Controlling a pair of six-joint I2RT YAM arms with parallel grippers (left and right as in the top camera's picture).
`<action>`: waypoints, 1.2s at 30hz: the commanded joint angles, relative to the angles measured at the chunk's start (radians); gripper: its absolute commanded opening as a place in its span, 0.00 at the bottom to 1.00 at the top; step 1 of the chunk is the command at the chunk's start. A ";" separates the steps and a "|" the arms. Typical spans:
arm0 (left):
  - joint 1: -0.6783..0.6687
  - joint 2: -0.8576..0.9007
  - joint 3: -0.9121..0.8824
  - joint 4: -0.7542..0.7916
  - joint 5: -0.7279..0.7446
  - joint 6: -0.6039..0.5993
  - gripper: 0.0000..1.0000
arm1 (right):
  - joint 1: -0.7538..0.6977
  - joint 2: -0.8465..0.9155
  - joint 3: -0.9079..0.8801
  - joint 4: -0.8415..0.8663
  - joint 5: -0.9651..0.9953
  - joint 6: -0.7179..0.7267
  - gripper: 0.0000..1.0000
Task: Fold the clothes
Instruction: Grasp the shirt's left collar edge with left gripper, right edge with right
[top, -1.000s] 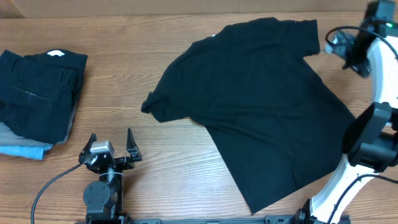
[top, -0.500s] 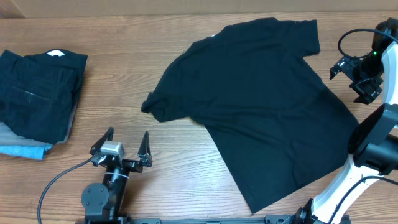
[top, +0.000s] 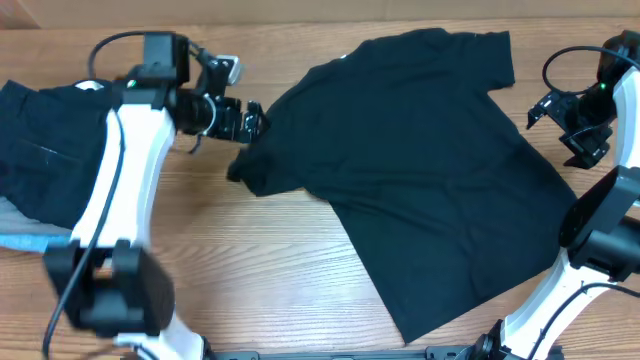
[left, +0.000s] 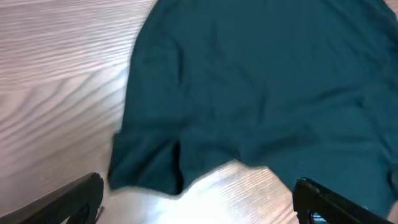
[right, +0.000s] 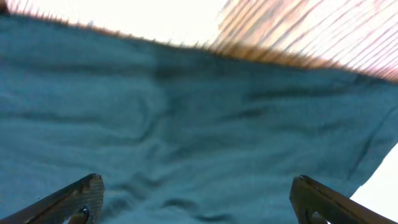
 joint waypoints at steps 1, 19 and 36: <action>-0.015 0.163 0.042 0.006 0.141 0.042 1.00 | 0.002 -0.007 0.004 -0.015 -0.076 -0.024 0.63; -0.178 0.386 0.041 0.479 -0.288 0.127 1.00 | 0.001 -0.006 -0.413 0.298 -0.023 0.005 0.31; -0.158 0.533 0.041 0.561 -0.423 0.122 0.04 | 0.001 -0.006 -0.413 0.267 0.003 0.003 0.30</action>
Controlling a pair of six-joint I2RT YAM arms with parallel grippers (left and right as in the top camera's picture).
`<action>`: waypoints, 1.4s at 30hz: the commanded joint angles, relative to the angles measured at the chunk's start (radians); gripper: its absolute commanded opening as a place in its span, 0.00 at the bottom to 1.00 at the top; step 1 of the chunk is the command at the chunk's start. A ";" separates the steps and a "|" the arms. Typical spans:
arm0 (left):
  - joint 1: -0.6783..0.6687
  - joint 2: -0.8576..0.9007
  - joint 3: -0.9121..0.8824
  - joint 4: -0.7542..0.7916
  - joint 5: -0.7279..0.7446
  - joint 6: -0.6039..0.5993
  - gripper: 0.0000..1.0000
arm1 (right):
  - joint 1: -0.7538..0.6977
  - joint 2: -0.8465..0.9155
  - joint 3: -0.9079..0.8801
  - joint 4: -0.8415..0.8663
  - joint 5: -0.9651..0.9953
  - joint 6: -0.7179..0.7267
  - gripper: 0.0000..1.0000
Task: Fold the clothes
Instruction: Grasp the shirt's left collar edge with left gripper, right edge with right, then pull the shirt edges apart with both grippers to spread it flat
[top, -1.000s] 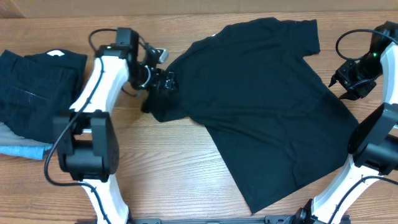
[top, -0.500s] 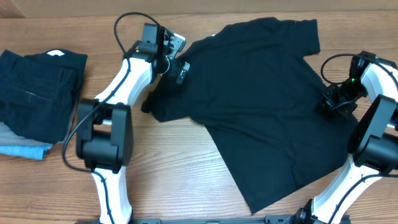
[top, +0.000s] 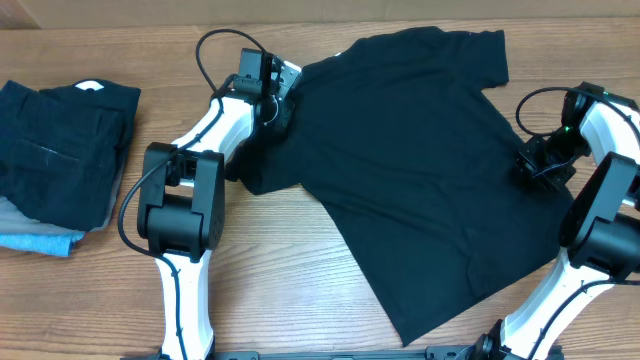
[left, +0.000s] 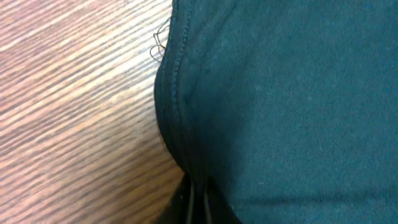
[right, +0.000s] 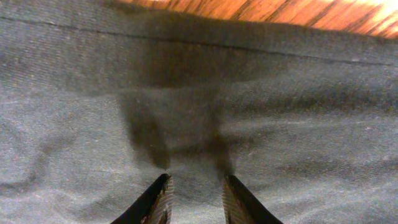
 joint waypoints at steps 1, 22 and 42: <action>0.030 0.040 -0.006 -0.065 -0.122 0.011 0.04 | 0.001 -0.010 -0.007 -0.035 0.016 0.006 0.30; 0.257 0.040 -0.006 -0.568 -0.030 -0.355 0.04 | 0.045 0.021 -0.010 0.346 -0.191 -0.280 0.33; 0.258 0.040 -0.006 -0.493 -0.035 -0.352 0.29 | 0.046 0.003 -0.146 0.262 0.080 -0.025 0.32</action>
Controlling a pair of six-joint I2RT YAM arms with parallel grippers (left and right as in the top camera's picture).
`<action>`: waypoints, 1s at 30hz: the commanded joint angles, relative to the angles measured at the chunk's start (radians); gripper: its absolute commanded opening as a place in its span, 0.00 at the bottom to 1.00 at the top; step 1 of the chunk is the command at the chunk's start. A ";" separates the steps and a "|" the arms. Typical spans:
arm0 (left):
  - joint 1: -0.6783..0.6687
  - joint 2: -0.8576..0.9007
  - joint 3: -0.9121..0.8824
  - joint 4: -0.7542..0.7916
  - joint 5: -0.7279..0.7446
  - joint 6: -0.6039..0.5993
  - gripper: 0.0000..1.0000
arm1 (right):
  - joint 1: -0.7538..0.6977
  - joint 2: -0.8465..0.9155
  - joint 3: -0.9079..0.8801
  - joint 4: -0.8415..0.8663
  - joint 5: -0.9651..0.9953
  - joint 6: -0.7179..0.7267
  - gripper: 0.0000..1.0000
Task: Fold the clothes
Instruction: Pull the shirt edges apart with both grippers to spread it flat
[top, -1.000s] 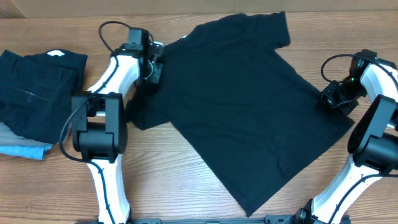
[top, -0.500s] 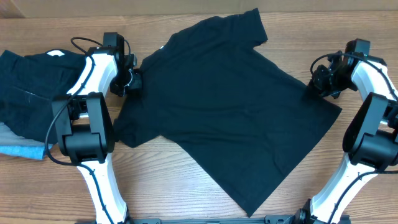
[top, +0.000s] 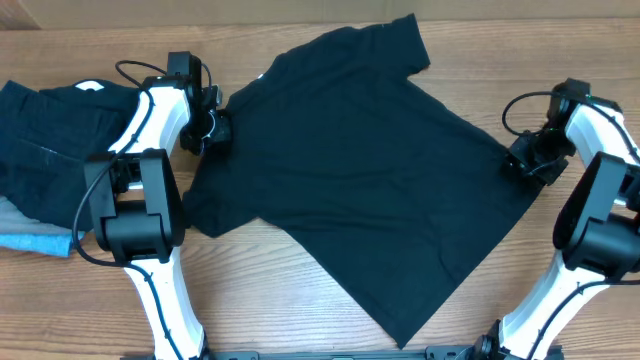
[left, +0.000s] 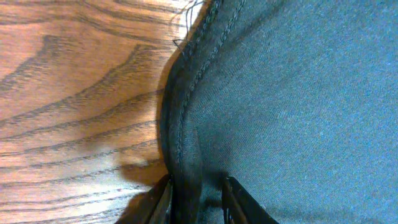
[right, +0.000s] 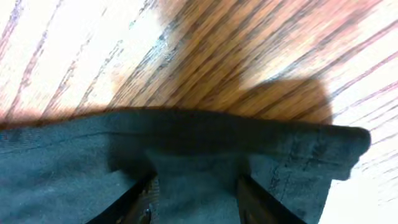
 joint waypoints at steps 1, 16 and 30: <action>0.011 0.081 -0.054 0.016 -0.056 -0.002 0.29 | -0.004 0.027 -0.089 0.122 0.007 0.003 0.14; -0.008 0.081 -0.054 0.057 -0.023 -0.006 0.35 | -0.004 0.027 -0.090 0.386 0.025 -0.080 0.04; -0.036 0.082 -0.092 0.042 -0.002 -0.007 0.23 | -0.054 0.028 -0.089 0.663 0.002 -0.161 0.04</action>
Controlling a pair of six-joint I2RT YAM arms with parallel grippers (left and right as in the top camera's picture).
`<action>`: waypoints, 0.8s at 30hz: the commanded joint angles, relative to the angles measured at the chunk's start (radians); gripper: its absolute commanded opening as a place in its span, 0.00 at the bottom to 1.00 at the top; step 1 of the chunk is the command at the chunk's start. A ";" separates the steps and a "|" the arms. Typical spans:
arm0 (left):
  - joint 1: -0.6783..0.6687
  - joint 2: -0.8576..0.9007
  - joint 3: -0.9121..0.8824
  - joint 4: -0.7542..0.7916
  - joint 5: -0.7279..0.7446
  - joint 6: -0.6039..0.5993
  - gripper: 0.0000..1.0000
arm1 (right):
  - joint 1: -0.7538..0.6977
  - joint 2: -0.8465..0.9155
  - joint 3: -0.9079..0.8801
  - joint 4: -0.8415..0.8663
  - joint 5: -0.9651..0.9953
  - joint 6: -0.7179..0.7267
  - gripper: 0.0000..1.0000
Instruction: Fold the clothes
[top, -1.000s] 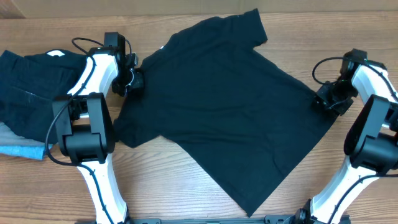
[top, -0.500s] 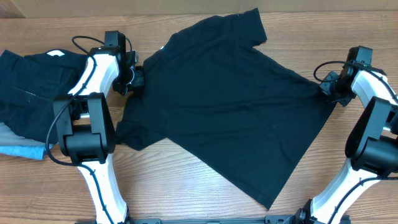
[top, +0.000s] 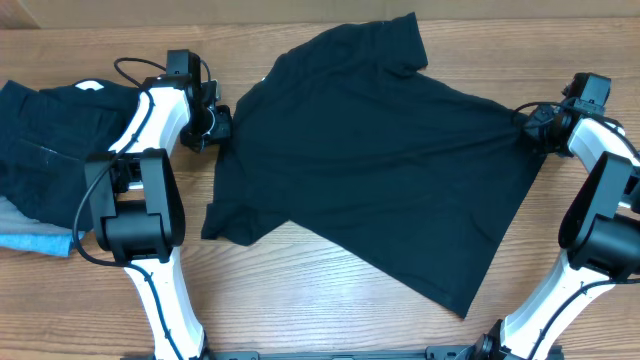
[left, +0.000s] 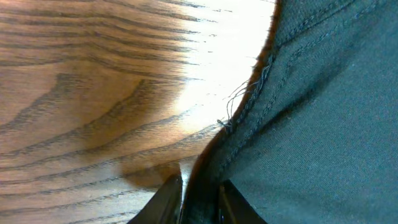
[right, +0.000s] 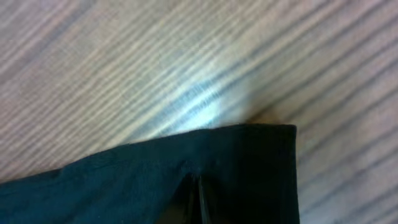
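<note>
A black T-shirt (top: 370, 140) lies spread across the middle of the wooden table, pulled taut between the two arms. My left gripper (top: 216, 127) is shut on the shirt's left hem. The left wrist view shows that stitched hem (left: 261, 106) pinched between the fingers of the left gripper (left: 200, 200). My right gripper (top: 533, 131) is shut on the shirt's right corner. In the right wrist view the right gripper (right: 195, 202) has its tips pressed together inside the dark cloth (right: 124, 180). One sleeve (top: 232, 222) lies folded near the front left.
A folded stack of dark clothes (top: 55, 150) sits on lighter folded pieces (top: 35, 240) at the far left. Bare wood (top: 300, 300) runs along the front. The left arm's base (top: 150, 230) and the right arm's base (top: 595, 240) stand near the front edge.
My right gripper has moved farther back and slightly right with the shirt's corner. The shirt now lies flatter and its front corner has shifted right. The left gripper has hardly moved.
Both grippers were open above the crumpled, slanted shirt. Then each was down and shut on an edge of it. Then the shirt lay shifted to the left and turned. Now it is stretched out between the two shut grippers.
</note>
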 joint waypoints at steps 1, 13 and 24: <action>-0.032 0.082 -0.099 -0.019 -0.001 -0.008 0.23 | -0.008 0.015 -0.003 0.043 0.000 -0.043 0.04; -0.168 0.082 -0.262 -0.092 0.025 -0.119 0.21 | -0.008 0.016 -0.003 0.177 -0.004 -0.099 0.04; -0.193 0.082 -0.262 -0.223 0.098 -0.125 0.21 | -0.008 0.016 -0.003 0.340 -0.008 -0.127 0.22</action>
